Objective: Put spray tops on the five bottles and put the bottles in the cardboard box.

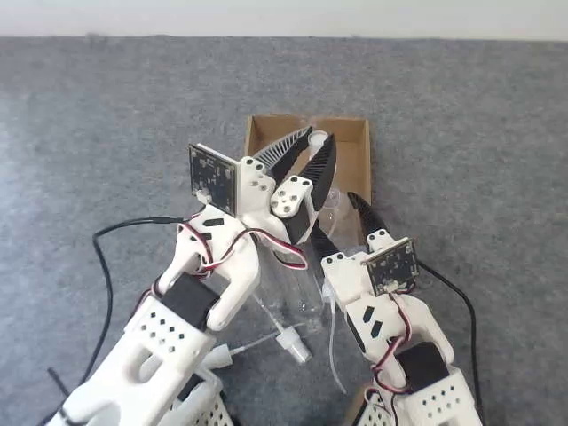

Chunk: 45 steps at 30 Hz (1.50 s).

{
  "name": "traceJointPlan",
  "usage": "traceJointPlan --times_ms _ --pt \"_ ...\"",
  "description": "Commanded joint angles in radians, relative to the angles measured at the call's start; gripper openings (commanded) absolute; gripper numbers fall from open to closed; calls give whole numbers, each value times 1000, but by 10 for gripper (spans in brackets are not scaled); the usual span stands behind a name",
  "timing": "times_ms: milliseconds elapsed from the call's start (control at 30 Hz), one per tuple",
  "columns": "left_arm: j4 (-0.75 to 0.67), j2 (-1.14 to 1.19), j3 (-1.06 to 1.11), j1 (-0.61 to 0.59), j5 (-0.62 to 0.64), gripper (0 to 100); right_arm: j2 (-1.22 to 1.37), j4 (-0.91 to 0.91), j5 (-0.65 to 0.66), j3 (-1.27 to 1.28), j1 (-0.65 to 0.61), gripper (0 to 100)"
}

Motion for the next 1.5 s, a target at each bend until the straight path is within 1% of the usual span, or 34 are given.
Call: traceJointPlan --times_ms 0,100,333,500,700,800,967,1233,1367,1467 --pt "57 -15 -45 11 -20 12 -10 -22 14 -32 -4 80" --pt "71 -15 -44 34 -63 12 -10 -22 14 -32 -4 80" --pt "86 -15 -36 35 -66 12 -10 -22 14 -31 -1 80" --pt "124 -15 -28 38 -68 12 -10 -22 8 -37 74 80" --pt "126 -14 -12 75 -98 13 -12 -22 8 -38 61 80" --pt "126 -14 -1 72 -97 15 -12 -21 12 -37 58 80" --pt "130 -14 2 74 -97 62 -12 -18 14 -37 58 80" --pt "127 -11 18 86 -104 66 -12 -13 14 -37 56 80" --pt "126 66 -12 97 -160 66 -12 -13 15 -31 58 80" --pt "130 123 -44 95 -161 64 -10 -13 15 -31 64 80"
